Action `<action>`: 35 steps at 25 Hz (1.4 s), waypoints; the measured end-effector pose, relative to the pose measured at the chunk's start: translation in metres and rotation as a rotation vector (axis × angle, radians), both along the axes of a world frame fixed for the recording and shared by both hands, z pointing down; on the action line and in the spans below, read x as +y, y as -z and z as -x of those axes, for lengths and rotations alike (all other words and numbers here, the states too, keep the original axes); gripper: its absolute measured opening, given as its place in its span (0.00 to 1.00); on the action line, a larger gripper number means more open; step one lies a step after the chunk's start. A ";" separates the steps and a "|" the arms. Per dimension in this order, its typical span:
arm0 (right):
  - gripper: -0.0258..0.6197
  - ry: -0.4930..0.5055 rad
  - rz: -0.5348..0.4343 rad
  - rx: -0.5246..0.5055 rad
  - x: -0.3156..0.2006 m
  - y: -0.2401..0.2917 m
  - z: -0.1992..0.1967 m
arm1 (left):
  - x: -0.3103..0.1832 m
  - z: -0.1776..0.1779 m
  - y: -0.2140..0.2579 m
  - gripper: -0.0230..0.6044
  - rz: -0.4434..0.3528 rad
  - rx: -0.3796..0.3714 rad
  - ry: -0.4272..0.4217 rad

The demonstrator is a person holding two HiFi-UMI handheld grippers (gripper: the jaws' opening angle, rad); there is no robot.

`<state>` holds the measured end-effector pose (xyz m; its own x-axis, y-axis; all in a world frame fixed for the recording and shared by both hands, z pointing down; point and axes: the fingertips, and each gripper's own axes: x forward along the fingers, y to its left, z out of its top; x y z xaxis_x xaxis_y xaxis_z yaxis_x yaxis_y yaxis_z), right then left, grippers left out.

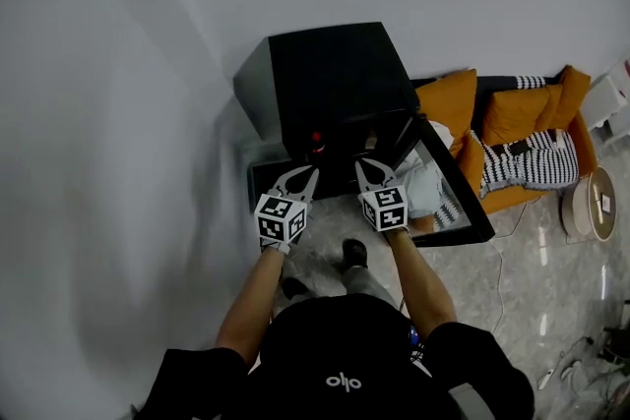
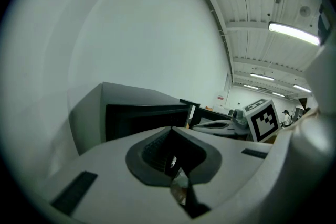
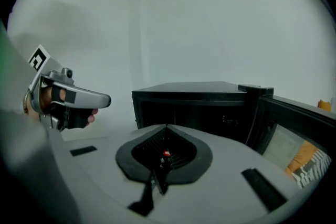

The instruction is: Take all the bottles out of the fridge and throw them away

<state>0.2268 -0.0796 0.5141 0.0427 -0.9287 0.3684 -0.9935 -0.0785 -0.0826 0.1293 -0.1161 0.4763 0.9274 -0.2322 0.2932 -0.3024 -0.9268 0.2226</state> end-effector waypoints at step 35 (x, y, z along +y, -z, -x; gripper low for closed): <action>0.51 0.186 -0.003 0.017 -0.168 -0.251 0.012 | -0.083 0.020 -0.212 0.04 -0.068 0.022 0.211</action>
<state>0.2147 -0.2477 0.7647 -0.1239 -0.9222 0.3664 -0.9921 0.1072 -0.0657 0.1092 -0.1996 0.6878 0.8625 -0.4399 0.2503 -0.4865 -0.8568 0.1706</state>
